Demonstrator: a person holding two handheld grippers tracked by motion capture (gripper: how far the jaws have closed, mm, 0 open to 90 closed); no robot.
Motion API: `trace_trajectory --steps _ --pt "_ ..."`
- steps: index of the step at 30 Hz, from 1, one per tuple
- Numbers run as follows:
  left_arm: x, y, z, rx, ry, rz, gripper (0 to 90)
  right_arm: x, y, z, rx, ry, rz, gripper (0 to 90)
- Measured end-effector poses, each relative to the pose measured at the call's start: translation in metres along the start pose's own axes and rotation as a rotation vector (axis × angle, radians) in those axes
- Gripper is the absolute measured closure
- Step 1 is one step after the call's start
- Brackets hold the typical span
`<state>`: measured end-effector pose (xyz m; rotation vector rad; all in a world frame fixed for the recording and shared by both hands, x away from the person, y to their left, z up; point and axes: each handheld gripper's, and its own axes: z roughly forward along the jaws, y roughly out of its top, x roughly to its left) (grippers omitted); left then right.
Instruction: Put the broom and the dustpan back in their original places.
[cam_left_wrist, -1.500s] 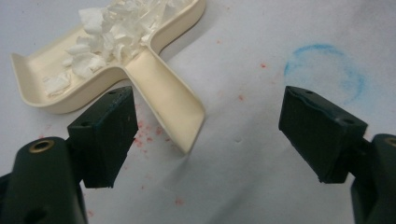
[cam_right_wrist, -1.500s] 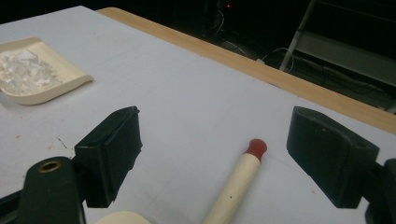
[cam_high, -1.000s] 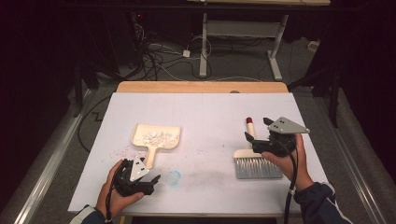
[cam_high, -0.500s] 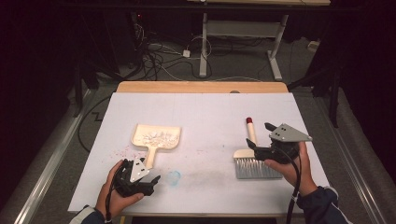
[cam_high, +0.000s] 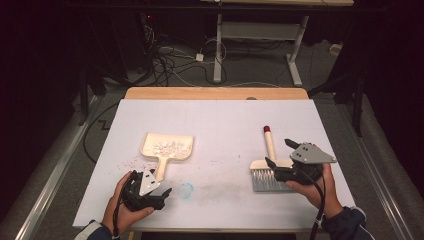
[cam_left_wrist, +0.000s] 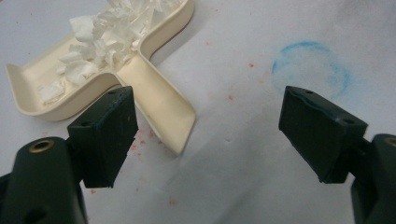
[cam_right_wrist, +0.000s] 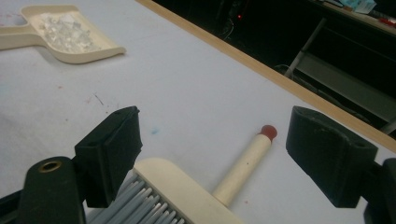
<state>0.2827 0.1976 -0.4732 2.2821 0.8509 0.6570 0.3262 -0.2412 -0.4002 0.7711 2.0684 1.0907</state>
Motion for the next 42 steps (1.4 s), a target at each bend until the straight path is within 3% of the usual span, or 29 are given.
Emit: trace_trajectory --steps 10,14,16,19,23,25,30,37,42 --pt "0.000 0.000 0.001 0.004 -0.006 -0.011 19.3 0.003 -0.020 -0.007 -0.012 0.002 -0.006 18.9" --pt "0.002 0.000 -0.001 -0.025 -0.010 -0.024 19.3 0.003 -0.031 -0.008 0.019 -0.004 -0.027 19.0" --pt "0.000 0.001 -0.002 -0.017 0.003 0.000 19.3 0.002 -0.039 -0.008 0.029 0.019 0.013 19.1" --pt "0.000 0.001 -0.001 -0.017 0.006 0.005 19.3 0.005 -0.051 -0.010 0.082 -0.014 -0.047 19.0" --pt "0.000 0.001 0.000 -0.008 -0.006 -0.006 19.3 0.001 -0.066 -0.018 0.075 0.002 0.028 19.3" --pt "0.000 0.002 0.001 -0.015 -0.007 -0.017 19.3 0.001 -0.072 -0.022 0.069 -0.003 0.042 19.4" --pt "0.000 0.003 0.000 -0.023 0.008 0.006 19.3 0.002 -0.088 -0.026 0.103 0.005 0.057 19.5" --pt "-0.001 0.004 -0.001 -0.032 0.012 0.011 19.3 0.002 -0.090 -0.029 0.100 0.001 0.062 19.5" --pt "-0.004 0.002 -0.001 -0.010 0.005 0.021 19.3 0.003 -0.087 -0.028 0.097 0.001 0.046 19.5"
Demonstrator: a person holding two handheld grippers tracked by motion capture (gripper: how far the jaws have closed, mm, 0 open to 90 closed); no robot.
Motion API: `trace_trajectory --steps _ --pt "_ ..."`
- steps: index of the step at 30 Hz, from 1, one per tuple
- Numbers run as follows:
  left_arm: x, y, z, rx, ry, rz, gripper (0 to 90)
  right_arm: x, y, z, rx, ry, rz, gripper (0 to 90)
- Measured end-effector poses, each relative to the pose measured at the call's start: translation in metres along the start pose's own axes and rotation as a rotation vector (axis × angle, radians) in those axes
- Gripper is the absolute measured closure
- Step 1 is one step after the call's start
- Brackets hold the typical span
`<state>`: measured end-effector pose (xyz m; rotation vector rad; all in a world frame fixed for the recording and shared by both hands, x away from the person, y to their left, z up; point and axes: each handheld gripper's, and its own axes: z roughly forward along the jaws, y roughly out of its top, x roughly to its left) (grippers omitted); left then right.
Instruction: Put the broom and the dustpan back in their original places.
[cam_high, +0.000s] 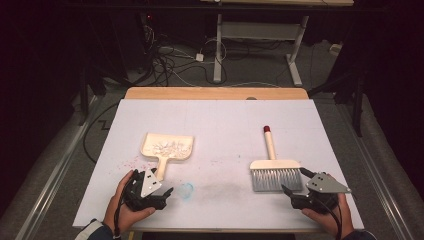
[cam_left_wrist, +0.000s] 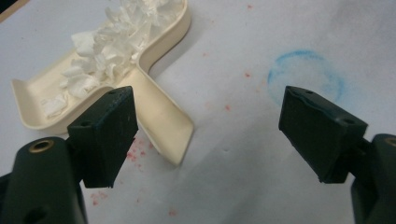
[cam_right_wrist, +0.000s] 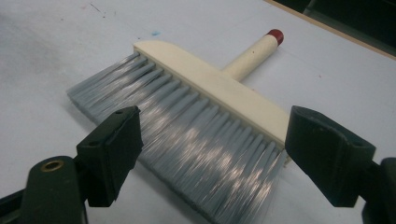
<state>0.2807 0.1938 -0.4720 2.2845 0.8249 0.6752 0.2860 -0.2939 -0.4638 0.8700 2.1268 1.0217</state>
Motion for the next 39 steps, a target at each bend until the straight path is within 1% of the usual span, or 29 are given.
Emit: trace_trajectory --steps 3,10,31,35,39 --pt "0.0009 -0.0002 -0.0012 -0.010 0.001 -0.013 19.3 0.0008 0.0008 -0.0002 0.000 0.003 -0.009 19.4" --pt "-0.0008 0.0004 -0.0004 0.001 0.004 0.002 19.3 0.0012 0.0022 -0.0022 -0.010 -0.005 -0.006 19.4" --pt "-0.0001 0.0009 0.0018 0.015 0.013 0.002 19.3 -0.0006 0.0021 -0.0027 -0.012 -0.002 -0.006 19.5" --pt "0.0003 0.0019 0.0026 0.016 0.014 0.000 19.3 -0.0011 0.0017 -0.0032 -0.014 -0.003 0.004 19.5" --pt "0.0004 0.0024 0.0030 0.018 0.016 0.003 19.3 -0.0025 0.0009 -0.0038 -0.014 -0.006 0.003 19.5"
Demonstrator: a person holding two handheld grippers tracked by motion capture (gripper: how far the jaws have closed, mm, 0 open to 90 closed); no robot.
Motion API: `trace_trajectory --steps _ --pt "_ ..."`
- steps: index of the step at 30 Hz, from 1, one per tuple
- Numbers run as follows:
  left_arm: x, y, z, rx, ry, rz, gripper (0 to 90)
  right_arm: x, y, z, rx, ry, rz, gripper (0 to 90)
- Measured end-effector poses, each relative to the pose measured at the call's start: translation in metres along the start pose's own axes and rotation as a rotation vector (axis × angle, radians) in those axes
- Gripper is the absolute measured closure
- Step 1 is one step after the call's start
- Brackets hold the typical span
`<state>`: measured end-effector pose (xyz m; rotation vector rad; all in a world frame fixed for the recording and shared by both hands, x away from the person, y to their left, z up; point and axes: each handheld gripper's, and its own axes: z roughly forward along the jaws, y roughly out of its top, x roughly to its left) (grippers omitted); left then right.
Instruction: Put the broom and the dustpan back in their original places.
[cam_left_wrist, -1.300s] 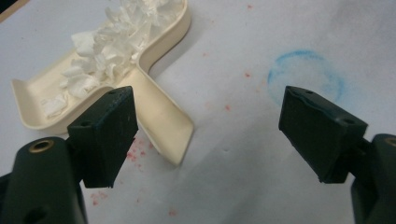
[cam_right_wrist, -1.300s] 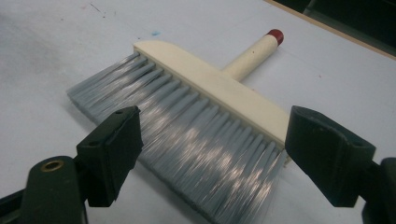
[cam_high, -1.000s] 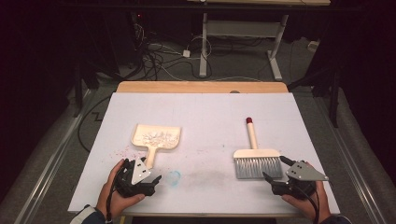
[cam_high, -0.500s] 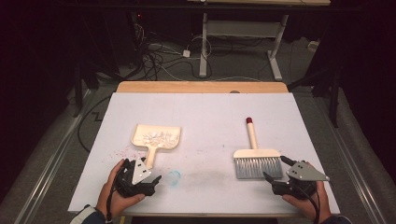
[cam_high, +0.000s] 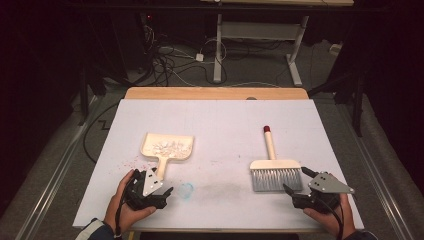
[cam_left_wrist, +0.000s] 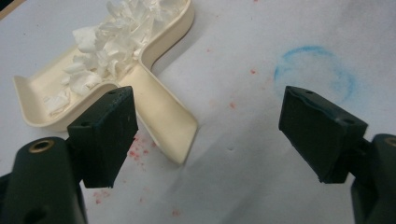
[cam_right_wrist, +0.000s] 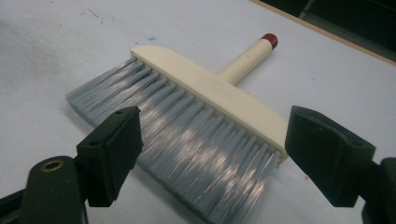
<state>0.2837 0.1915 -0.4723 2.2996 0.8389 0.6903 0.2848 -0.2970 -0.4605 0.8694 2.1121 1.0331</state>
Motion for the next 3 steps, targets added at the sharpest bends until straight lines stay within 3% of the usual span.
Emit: trace_trajectory --steps 3 --pt "0.0003 0.0002 0.0001 -0.005 0.000 -0.007 19.3 -0.0006 0.0001 -0.0002 -0.002 -0.005 0.007 19.6"
